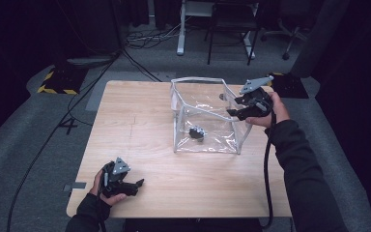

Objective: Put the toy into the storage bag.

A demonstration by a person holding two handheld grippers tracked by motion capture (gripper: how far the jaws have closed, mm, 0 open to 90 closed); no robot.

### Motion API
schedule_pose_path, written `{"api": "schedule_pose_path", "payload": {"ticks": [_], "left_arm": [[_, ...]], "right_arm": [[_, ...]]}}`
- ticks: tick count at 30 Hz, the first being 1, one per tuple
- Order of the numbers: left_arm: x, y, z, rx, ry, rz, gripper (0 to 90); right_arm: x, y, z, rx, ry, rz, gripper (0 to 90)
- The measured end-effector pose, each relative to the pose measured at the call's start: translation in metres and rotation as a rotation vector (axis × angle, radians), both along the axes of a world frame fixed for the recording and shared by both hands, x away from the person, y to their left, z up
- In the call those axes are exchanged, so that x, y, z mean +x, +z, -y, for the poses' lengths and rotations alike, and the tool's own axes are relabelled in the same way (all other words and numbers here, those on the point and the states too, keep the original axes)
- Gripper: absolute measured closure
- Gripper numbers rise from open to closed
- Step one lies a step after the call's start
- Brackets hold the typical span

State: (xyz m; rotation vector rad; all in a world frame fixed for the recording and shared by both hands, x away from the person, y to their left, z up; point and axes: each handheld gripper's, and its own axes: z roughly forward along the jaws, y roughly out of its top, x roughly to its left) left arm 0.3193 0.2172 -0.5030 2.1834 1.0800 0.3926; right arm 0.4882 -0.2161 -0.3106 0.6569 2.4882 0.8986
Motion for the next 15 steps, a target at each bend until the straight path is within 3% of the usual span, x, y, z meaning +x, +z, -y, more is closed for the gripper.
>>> {"api": "schedule_pose_path", "payload": {"ticks": [7,11,12,15], "left_arm": [[0.0000,0.0001,0.0000,0.000,0.000,0.000,12.1],[0.0000,0.0001,0.0000,0.000,0.000,0.000,12.1],[0.0000,0.0000,0.0000,0.000,0.000,0.000,12.1],[0.0000,0.0000,0.0000,0.000,0.000,0.000,12.1]], "right_arm": [[-0.0018,0.0010,-0.0005,0.023,-0.022,0.027,40.3],[-0.0009,0.0014,0.0037,0.042,-0.050,0.050,33.4],[-0.0021,0.0015,0.0034,0.064,-0.074,0.043,33.5],[-0.0026,0.0032,0.0076,0.078,-0.081,0.059,31.8]]}}
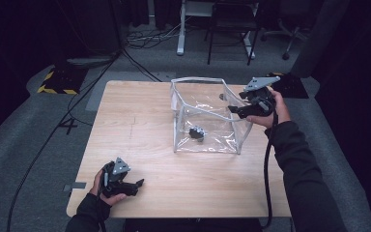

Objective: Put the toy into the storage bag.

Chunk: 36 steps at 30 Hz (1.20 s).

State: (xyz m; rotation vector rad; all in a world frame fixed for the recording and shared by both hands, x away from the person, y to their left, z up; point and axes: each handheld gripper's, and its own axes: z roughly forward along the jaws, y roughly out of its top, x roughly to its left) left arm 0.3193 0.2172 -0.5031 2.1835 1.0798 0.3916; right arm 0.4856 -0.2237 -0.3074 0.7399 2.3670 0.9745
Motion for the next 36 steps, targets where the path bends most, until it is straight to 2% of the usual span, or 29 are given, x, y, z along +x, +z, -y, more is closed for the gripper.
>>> {"api": "schedule_pose_path", "payload": {"ticks": [3,10,17,25,36], "left_arm": [[0.000,0.000,0.000,0.000,0.000,0.001,12.1],[0.000,0.000,0.000,0.000,0.000,0.001,12.1],[0.000,0.000,0.000,0.000,0.000,0.001,12.1],[0.000,0.000,0.000,0.000,0.000,0.001,12.1],[0.000,0.000,0.000,0.000,0.000,0.001,12.1]], "right_arm": [[-0.001,0.001,0.001,0.012,-0.025,0.012,26.8],[-0.001,0.001,0.003,0.050,-0.034,0.045,19.5],[-0.002,0.002,0.004,0.049,-0.063,0.074,19.0],[-0.001,0.002,0.007,0.069,-0.098,0.075,19.5],[-0.001,0.004,0.022,0.095,-0.153,0.087,20.1]]}}
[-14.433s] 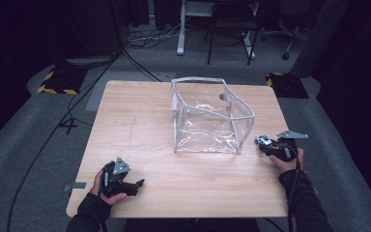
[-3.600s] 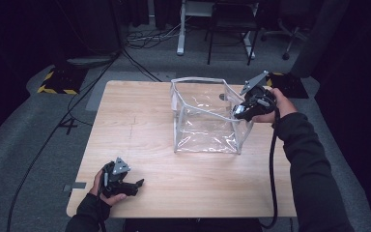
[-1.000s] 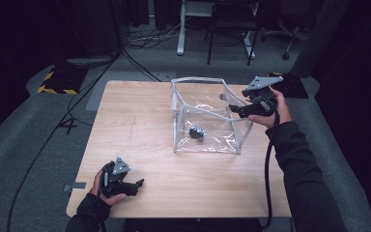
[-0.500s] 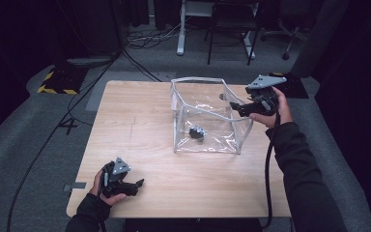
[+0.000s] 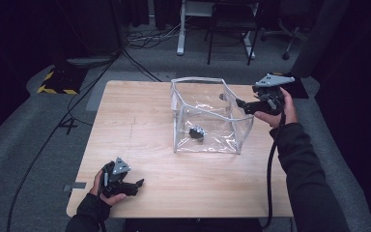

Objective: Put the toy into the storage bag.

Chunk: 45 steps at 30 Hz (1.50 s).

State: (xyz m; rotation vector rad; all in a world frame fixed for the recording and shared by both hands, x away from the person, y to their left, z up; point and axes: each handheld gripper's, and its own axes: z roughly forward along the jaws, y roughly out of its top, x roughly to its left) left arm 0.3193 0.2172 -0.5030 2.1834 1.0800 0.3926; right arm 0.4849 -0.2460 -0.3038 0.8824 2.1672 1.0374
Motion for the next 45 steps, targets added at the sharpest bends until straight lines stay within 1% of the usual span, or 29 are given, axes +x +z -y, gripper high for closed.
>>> {"api": "schedule_pose_path", "payload": {"ticks": [9,11,13,14,16,18,19,22,24,25,36,38,41,42,44,45], "left_arm": [[0.000,0.000,0.000,-0.003,0.003,0.001,12.1],[0.000,0.000,0.000,0.001,-0.001,0.000,12.1],[0.000,0.000,0.000,-0.003,0.003,0.001,12.1],[0.000,0.000,0.000,-0.003,0.003,0.000,12.1],[0.000,0.000,0.000,-0.002,0.000,-0.001,12.1],[0.000,0.000,0.000,-0.002,0.000,-0.001,12.1],[0.000,0.000,0.000,-0.005,0.003,0.000,12.1],[0.000,0.000,0.000,-0.001,0.000,-0.001,12.1],[0.000,0.000,0.000,0.001,-0.002,-0.001,12.1],[0.000,0.000,0.000,-0.004,0.003,0.001,12.1],[0.000,0.000,0.000,-0.003,0.002,0.000,12.1],[0.000,0.000,0.000,0.000,-0.001,-0.002,12.1],[0.000,0.000,0.000,-0.004,0.002,-0.001,12.1],[0.000,0.000,0.000,0.001,-0.002,-0.001,12.1],[0.000,0.000,0.000,-0.006,0.004,0.000,12.1],[0.000,0.000,0.000,-0.005,0.003,0.000,12.1]], "right_arm": [[-0.001,0.001,0.011,0.015,-0.019,0.003,20.2],[-0.001,0.001,0.015,0.030,-0.035,-0.002,20.2],[-0.001,0.001,0.019,0.022,-0.035,0.001,20.2],[-0.001,0.001,0.020,0.035,-0.040,-0.003,20.2],[-0.001,0.001,0.023,0.025,-0.045,-0.003,20.2],[-0.001,0.001,0.024,0.031,-0.046,-0.003,20.2],[-0.001,0.001,0.027,0.032,-0.058,-0.005,20.2],[-0.002,0.001,0.031,0.032,-0.058,-0.005,20.2],[-0.002,0.001,0.033,0.035,-0.068,0.001,20.4],[-0.002,0.001,0.035,0.030,-0.067,0.000,20.4],[-0.004,-0.002,0.045,0.021,-0.087,0.001,20.4],[-0.005,-0.004,0.048,0.028,-0.088,-0.001,20.4],[-0.005,-0.007,0.051,0.020,-0.098,-0.002,20.4],[-0.005,-0.008,0.052,0.025,-0.095,-0.004,20.5],[-0.005,-0.009,0.052,0.023,-0.096,-0.012,20.5],[-0.006,-0.012,0.054,0.018,-0.099,-0.013,20.7]]}}
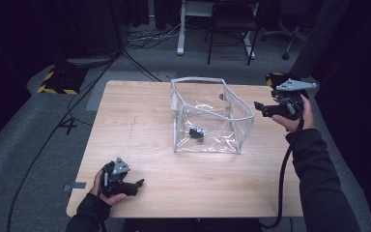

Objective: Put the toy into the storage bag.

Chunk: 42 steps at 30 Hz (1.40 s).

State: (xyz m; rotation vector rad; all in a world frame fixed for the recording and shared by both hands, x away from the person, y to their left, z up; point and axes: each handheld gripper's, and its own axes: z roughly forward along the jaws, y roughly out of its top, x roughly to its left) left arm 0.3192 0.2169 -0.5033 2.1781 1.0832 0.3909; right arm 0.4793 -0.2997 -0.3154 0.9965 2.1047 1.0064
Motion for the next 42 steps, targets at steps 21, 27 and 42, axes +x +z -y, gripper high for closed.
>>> {"api": "schedule_pose_path", "payload": {"ticks": [21,27,42], "left_arm": [[0.000,0.000,0.000,0.000,0.001,0.000,12.1],[0.000,0.000,0.000,0.002,-0.001,0.000,12.1],[0.000,0.000,0.000,0.001,0.000,0.001,12.1]], "right_arm": [[-0.008,-0.026,0.005,-0.025,0.007,-0.040,20.9],[-0.011,-0.032,0.005,-0.022,0.015,-0.053,20.9],[-0.020,-0.050,0.009,-0.032,0.031,-0.071,21.2]]}}
